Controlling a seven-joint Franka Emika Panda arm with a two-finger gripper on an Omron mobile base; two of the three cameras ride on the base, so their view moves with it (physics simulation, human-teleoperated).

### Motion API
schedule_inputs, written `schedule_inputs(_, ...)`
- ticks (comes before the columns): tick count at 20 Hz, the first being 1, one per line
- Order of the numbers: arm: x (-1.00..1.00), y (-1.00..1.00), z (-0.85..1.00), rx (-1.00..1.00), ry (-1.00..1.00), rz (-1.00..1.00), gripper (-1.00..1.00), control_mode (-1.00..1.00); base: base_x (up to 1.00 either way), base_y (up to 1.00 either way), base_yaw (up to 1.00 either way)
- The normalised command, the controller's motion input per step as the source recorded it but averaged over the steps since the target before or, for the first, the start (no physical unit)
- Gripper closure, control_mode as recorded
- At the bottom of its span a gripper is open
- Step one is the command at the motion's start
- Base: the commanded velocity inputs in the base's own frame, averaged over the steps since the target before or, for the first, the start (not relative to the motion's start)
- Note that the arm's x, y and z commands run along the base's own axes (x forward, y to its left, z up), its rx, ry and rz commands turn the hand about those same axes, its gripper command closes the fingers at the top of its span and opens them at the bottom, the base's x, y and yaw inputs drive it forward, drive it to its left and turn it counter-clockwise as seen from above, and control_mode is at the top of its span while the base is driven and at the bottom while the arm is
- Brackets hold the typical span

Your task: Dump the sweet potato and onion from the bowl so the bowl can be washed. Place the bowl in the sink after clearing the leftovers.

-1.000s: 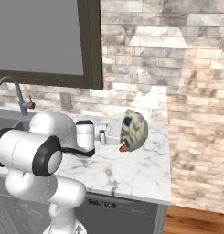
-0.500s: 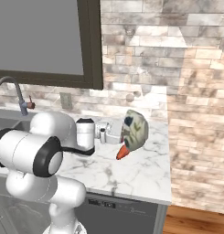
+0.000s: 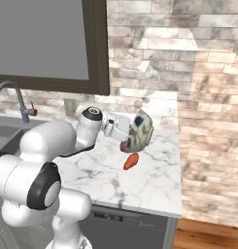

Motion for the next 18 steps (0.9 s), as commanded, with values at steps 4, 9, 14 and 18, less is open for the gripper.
schedule_inputs(4,-0.28,0.3,0.01,0.53,0.2,0.24,1.0,-1.0,0.0,0.0,0.0)
schedule_inputs(9,-0.04,0.9,0.03,0.4,0.05,0.29,1.0,-1.0,0.0,0.0,0.0)
schedule_inputs(14,0.01,1.0,0.11,0.42,0.05,0.25,1.0,-1.0,0.0,0.0,0.0)
schedule_inputs(18,0.0,0.9,-0.03,0.63,0.11,0.21,1.0,-1.0,0.0,0.0,0.0)
